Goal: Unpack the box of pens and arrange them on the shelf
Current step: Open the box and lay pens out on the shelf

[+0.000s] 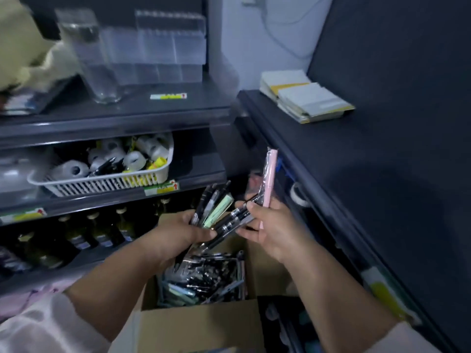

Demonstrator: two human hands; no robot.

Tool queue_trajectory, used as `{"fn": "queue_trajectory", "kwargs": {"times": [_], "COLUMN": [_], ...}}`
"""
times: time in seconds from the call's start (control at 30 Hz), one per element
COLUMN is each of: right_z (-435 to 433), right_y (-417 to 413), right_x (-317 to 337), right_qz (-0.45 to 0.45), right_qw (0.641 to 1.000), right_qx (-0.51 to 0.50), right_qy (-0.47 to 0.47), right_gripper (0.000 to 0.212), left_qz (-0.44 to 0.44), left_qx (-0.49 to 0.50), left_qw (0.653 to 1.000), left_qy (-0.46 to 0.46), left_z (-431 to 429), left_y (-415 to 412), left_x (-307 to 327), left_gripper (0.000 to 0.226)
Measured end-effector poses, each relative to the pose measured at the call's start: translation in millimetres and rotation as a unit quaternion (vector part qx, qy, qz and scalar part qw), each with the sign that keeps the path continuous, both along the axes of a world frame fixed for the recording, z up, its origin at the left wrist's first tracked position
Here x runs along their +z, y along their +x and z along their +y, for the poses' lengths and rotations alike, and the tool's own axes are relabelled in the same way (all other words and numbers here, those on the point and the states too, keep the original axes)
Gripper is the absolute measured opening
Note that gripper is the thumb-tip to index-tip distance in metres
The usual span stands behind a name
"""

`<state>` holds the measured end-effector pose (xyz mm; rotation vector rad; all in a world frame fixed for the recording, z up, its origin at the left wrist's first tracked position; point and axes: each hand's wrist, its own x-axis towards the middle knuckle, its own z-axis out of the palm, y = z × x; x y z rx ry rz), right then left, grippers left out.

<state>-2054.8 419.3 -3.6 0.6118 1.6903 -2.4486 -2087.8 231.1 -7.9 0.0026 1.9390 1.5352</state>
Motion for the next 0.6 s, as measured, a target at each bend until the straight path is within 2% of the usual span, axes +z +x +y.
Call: {"fn": "queue_trajectory", "kwargs": {"times": [0.1, 0.43, 0.6], "right_z": [0, -19, -11], "right_y": [30, 164, 241], "right_x": [26, 74, 89], "right_qz": [0.017, 0.006, 0.011], "right_qw": [0.999, 0.968, 0.946], "right_qx": [-0.042, -0.249, -0.324], "right_qy": [0.004, -0.014, -0.025], "right_gripper": [0.023, 0.007, 0.004], "left_qz": [0.027, 0.055, 0.055], "left_qx": [-0.033, -0.117, -0.188], "left_qw": [0.999, 0.989, 0.977], "left_qy": [0.019, 0.079, 0.086], "left_z": [6, 19, 40], "left_y": [15, 104, 151], "left_x": [24, 73, 85], "left_gripper": [0.034, 0.01, 0.022]}}
